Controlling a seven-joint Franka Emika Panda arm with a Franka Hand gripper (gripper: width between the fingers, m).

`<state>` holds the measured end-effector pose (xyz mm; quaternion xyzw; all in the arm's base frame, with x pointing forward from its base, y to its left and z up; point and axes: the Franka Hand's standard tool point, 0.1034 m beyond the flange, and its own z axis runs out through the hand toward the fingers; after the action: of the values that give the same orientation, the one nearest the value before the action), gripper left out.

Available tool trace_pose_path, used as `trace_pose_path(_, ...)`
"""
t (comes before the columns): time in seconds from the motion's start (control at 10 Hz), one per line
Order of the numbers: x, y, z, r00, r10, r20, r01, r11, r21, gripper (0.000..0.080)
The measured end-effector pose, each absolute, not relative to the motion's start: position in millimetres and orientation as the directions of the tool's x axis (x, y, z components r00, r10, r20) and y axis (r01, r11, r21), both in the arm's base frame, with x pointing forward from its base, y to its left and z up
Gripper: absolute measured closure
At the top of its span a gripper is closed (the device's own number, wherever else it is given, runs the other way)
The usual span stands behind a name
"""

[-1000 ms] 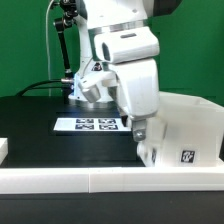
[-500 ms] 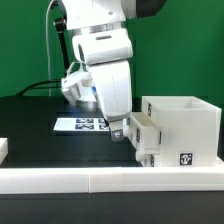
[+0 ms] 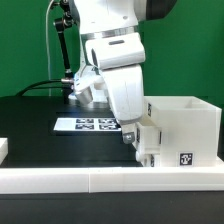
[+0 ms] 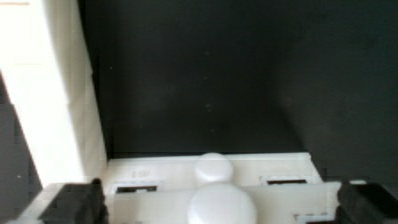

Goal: Assemble drawer

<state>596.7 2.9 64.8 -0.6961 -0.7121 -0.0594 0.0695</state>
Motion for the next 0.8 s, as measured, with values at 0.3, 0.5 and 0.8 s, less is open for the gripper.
trace_pose_path(0.3,595.0,7.3,63.3,-0.028,0.983,0.184,1.0,0.029,-0.004,0.0151)
trace_pose_path(0.5,589.4,18.6,59.6,-0.044,0.98,0.192,0.999,0.046,-0.003,0.0151)
trace_pose_path(0.8,588.2,36.0,56.4,-0.037,0.979,0.202,0.999,0.032,0.029,0.0151)
